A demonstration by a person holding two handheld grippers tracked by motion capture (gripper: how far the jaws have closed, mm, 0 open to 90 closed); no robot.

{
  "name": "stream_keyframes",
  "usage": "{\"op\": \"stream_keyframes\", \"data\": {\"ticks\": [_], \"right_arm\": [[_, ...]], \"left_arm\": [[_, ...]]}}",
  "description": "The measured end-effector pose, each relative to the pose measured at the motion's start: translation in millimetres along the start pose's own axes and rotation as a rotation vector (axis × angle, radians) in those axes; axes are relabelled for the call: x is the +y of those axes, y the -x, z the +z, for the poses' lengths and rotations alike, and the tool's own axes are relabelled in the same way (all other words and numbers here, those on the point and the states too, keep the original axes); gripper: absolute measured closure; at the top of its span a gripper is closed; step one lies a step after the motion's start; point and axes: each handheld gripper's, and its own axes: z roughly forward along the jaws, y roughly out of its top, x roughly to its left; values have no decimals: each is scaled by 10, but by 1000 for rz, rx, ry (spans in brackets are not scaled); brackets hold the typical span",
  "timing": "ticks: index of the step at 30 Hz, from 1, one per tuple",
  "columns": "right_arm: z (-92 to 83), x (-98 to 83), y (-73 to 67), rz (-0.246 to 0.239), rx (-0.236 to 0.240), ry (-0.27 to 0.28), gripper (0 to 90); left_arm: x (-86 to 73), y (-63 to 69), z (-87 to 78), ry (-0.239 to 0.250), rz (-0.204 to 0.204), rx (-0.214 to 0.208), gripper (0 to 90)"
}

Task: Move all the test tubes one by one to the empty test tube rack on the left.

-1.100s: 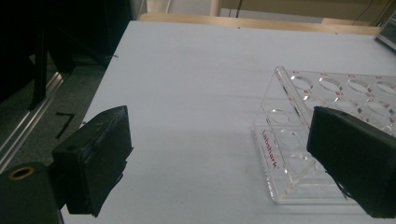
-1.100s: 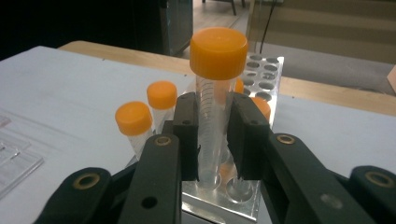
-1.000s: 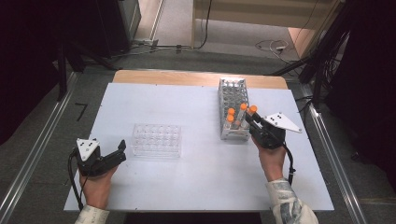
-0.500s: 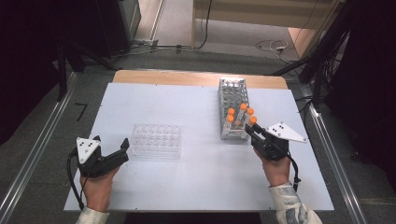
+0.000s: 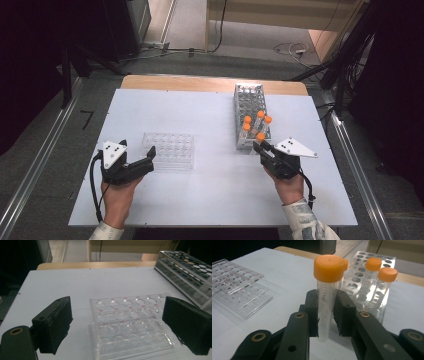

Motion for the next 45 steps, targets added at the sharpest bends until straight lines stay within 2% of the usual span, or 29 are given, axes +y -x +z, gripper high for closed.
{"op": "stream_keyframes", "data": {"ticks": [3,11,16,21,27,30,34,35,36,44,45], "right_arm": [[8,-11,-35,-9,8,-2,724],[37,-29,-124,-24,31,-11,724],[88,-44,-201,-34,54,-19,724],[139,-54,-275,-47,73,-28,724],[196,-58,-376,-57,96,-35,724],[223,-58,-423,-70,108,-38,724],[254,-58,-485,-76,123,-43,724],[262,-60,-500,-79,127,-46,724],[262,-60,-500,-79,127,-46,724],[316,-62,-594,-98,154,-55,724],[316,-62,-594,-98,154,-55,724]], "left_arm": [[18,123,47,-5,17,-35,90],[37,331,136,-12,46,-93,104],[49,464,204,-20,47,-137,115],[70,599,251,-24,65,-181,128],[88,711,287,-24,76,-220,143],[106,817,323,-22,88,-259,164],[116,911,353,-22,99,-291,196],[123,973,373,-20,106,-317,207],[123,973,373,-20,106,-317,217],[142,1204,437,-26,135,-422,304],[142,1204,437,-26,135,-422,309]]}}
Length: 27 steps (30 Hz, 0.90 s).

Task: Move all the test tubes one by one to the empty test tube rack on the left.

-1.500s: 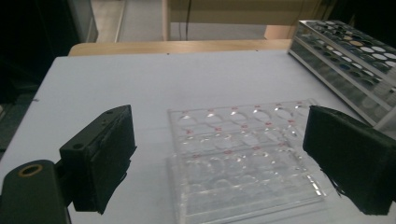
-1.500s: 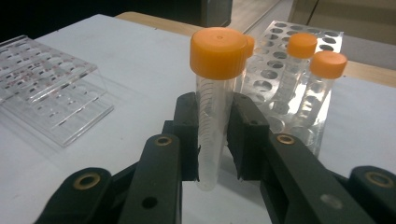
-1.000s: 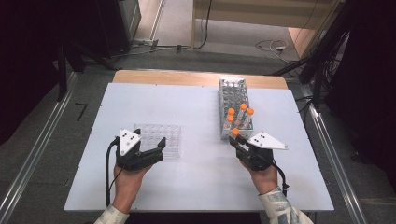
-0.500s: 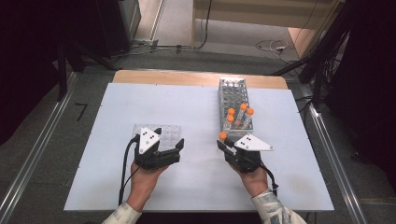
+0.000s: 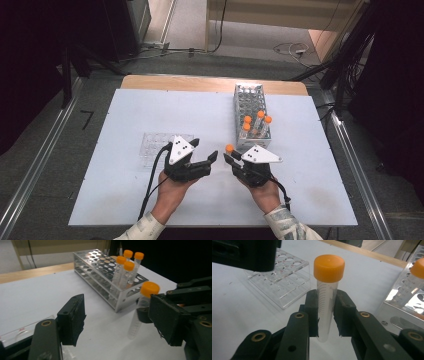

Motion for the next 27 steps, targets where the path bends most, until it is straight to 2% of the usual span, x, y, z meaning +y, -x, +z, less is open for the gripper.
{"op": "stream_keyframes", "data": {"ticks": [8,14,21,27], "right_arm": [[61,27,-145,-28,44,-13,724],[52,42,-184,-33,59,-5,724],[54,42,-203,-34,65,-7,724],[50,42,-206,-32,67,-8,724]], "left_arm": [[19,94,68,-4,12,-70,427],[-1,125,114,-16,28,-98,561],[-16,157,125,-19,48,-87,672],[-22,156,119,-17,53,-78,688]]}}
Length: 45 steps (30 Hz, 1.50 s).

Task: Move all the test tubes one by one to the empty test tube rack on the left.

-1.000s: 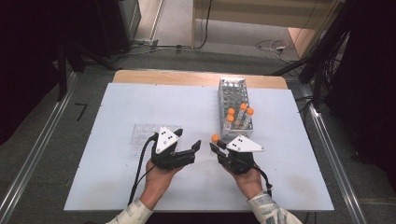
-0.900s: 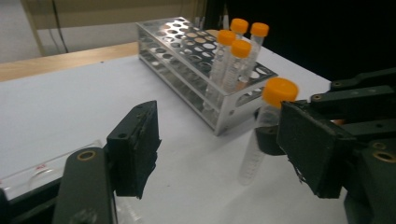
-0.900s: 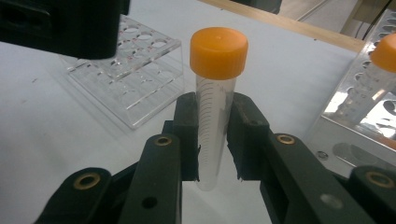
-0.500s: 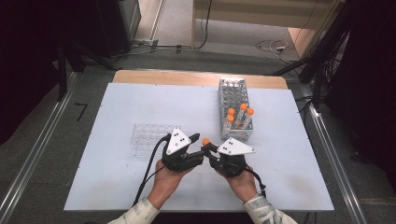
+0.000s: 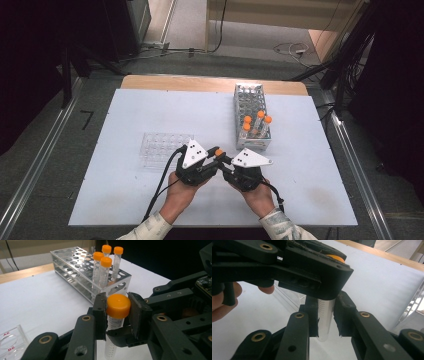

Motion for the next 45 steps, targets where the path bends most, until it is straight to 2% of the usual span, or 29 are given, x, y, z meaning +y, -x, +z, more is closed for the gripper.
{"op": "stream_keyframes", "data": {"ticks": [6,8,12,14,17,22,26,32,39,45], "right_arm": [[-14,4,1,5,11,8,711],[-14,4,2,7,28,9,644],[0,5,-5,-5,74,-5,449],[7,10,-15,-2,79,-12,366],[6,8,-7,-3,88,-20,323],[-17,5,5,5,83,-18,284],[-23,-9,36,23,98,-28,274],[-55,-31,108,42,74,-24,276],[-80,-43,150,47,56,-23,280],[-94,-55,173,54,46,-24,283]], "left_arm": [[6,-5,-14,9,-4,-3,695],[10,-13,-20,12,-9,-5,696],[35,-62,-64,30,-37,-10,697],[53,-81,-91,38,-44,-7,696],[73,-97,-118,49,-53,-9,697],[114,-151,-194,66,-70,-4,697],[168,-216,-304,83,-76,13,697],[237,-378,-499,108,-109,46,696],[246,-510,-617,131,-136,82,697],[240,-569,-683,131,-128,113,697]]}}
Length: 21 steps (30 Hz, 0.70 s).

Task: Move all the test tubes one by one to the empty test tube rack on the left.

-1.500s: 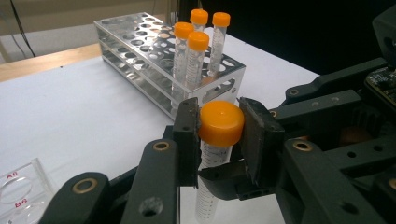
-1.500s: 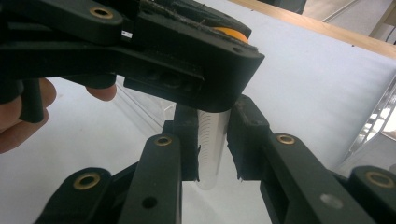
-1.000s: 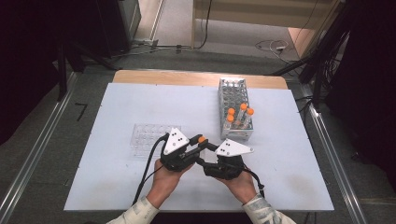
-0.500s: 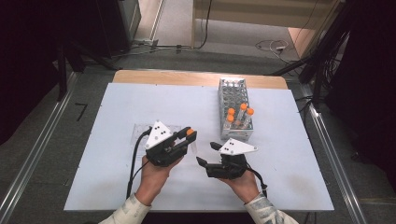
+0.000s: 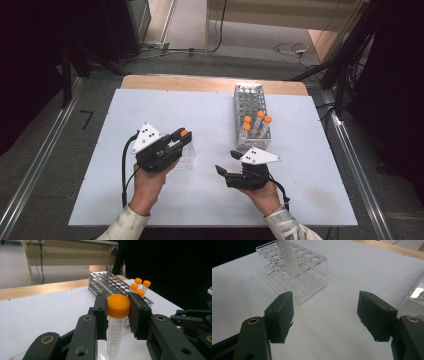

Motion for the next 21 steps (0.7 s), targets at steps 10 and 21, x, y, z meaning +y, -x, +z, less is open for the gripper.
{"op": "stream_keyframes", "data": {"ticks": [10,21], "right_arm": [[-35,-16,82,18,-20,2,285],[-45,-22,102,20,-28,-1,287]], "left_arm": [[-19,-121,-66,-6,42,90,696],[-84,-199,-34,-29,43,122,696]]}}
